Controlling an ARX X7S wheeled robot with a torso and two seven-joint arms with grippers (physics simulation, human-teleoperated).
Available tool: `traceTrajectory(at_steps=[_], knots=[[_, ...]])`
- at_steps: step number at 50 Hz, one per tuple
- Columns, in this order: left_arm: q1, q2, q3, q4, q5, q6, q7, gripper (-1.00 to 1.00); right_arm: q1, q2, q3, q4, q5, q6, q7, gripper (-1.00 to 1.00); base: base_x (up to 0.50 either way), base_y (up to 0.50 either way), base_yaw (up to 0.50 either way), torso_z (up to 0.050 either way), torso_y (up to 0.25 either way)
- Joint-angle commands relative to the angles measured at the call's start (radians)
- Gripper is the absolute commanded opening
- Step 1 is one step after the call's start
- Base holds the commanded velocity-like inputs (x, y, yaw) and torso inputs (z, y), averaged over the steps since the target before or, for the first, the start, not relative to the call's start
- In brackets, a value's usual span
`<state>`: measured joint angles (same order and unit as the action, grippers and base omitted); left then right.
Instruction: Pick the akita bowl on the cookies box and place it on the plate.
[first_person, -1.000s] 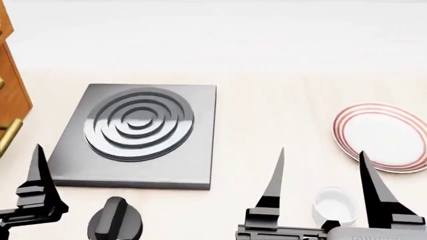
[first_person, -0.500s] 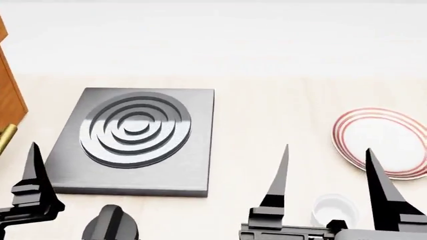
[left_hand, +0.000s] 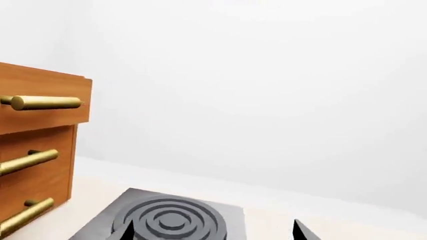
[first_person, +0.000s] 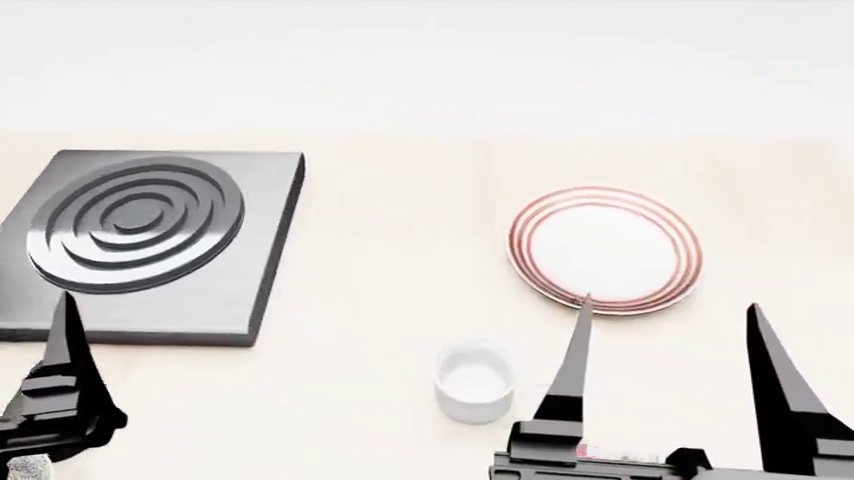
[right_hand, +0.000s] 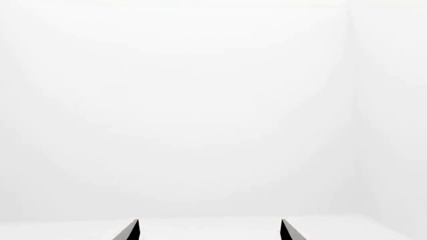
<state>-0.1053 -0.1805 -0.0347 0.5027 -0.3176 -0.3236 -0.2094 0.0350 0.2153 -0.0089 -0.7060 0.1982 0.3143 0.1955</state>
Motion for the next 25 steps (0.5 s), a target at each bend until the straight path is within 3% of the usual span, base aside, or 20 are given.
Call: traceTrajectory(at_steps=[1, 25], knots=[[0.004, -0.007, 0.007, -0.003, -0.004, 0.007, -0.005, 1.00, -0.008, 0.014, -0.001, 0.001, 0.007, -0.015, 0.008, 1.00, -0.17, -0.50, 0.00, 0.000, 0.000], [0.006, -0.026, 0.021, 0.003, -0.021, 0.012, -0.022, 1.00, -0.016, 0.046, -0.018, -0.004, 0.021, -0.029, 0.017, 1.00, -0.13, -0.50, 0.00, 0.000, 0.000]])
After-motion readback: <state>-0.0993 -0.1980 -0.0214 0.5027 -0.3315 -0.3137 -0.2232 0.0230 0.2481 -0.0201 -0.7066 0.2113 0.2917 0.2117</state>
